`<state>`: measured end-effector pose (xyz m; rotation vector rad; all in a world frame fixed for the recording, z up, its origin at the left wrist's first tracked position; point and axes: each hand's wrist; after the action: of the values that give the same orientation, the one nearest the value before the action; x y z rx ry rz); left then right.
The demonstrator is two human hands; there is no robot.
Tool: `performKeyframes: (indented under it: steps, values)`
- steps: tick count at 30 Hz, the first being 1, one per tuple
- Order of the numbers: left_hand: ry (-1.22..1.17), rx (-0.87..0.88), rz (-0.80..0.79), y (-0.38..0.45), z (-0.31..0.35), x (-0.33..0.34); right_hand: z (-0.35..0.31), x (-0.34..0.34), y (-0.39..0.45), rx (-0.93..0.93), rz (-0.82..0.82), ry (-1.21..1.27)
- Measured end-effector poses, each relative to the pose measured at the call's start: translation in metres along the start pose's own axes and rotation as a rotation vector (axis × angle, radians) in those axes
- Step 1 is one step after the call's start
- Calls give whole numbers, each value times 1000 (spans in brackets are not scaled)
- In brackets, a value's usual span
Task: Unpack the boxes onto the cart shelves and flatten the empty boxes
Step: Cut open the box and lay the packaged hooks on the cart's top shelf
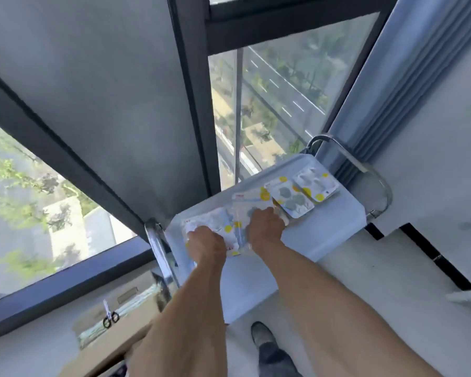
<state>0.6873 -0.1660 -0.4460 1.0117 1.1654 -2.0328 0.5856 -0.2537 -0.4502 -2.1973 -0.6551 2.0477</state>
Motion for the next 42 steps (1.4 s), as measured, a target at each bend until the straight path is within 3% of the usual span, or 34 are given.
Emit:
performKeyframes:
  steps: [7,12,21,28,34,38,42]
  values:
    - [128,-210,1,50,-33,49,-17,66,44,-124,-175,-99]
    - [147,-240,3,77,-45,71,-31,83,66,-210,-160,-203]
    - [45,-203,48,81,-46,89,-29,101,73,-186,-116,-225]
    - [70,-61,22,51,-54,37,-53,76,26,-185,-56,-150]
    - [13,171,151,20,-67,-49,-96,27,-36,-201,18,-34]
    - [-2,165,236,-14,-128,-107,-133,4,-103,-222,86,30]
    - [78,65,198,-42,-223,-135,-173,14,-172,-246,70,62]
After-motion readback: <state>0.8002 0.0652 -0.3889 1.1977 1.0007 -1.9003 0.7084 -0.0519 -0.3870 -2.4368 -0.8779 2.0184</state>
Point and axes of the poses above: each hand's wrist, its own y-axis towards the middle knuckle, its own x-axis out of the palm, z = x × y, and after that the axes turned 1 degree about y, right-handed
